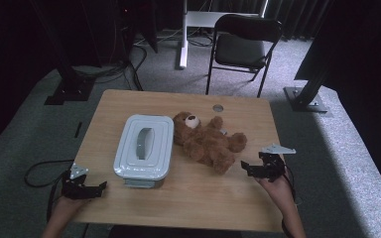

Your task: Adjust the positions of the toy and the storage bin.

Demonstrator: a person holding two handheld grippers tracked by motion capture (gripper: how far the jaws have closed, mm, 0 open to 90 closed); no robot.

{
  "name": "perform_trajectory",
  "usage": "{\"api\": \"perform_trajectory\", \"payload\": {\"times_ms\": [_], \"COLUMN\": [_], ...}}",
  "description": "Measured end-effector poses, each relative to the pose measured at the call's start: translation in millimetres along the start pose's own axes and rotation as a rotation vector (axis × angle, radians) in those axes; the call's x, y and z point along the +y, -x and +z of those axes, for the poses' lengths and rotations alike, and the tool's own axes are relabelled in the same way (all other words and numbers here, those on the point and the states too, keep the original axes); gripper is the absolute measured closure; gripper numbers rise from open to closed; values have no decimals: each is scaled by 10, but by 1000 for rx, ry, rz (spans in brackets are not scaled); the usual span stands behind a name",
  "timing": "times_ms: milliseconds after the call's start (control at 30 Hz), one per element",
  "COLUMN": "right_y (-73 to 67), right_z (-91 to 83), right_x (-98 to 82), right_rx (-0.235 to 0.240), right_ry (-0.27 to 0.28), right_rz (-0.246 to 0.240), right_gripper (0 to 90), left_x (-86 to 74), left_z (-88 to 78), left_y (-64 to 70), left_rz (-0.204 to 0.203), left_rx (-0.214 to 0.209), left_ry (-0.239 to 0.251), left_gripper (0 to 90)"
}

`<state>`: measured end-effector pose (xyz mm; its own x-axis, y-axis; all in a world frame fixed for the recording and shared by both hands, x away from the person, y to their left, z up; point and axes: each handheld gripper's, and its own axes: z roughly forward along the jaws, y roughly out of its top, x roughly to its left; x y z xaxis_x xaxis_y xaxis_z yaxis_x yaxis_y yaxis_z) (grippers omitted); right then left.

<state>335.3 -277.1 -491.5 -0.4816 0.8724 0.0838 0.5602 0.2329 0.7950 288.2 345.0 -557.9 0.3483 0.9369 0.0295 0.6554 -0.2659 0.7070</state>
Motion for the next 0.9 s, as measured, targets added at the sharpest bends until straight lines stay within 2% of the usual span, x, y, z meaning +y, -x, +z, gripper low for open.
{"api": "perform_trajectory", "payload": {"times_ms": [267, 467, 567, 900], "right_y": [-94, -181, -213, -317], "right_z": [82, 222, 321, 638], "right_x": [342, 548, 632, 858], "right_rx": [44, 72, 104, 134], "right_ry": [21, 22, 22, -32], "right_rz": [-52, -91, -97, -147], "right_gripper": [127, 127, 127, 127], "left_x": [0, 0, 0, 0], "left_z": [0, 0, 0, 0], "left_y": [0, 0, 0, 0], "left_rz": [-1, 0, -1, -1], "left_rx": [0, 0, 0, 0], "left_ry": [0, 0, 0, 0], "left_gripper": [8, 8, 8, 8]}}
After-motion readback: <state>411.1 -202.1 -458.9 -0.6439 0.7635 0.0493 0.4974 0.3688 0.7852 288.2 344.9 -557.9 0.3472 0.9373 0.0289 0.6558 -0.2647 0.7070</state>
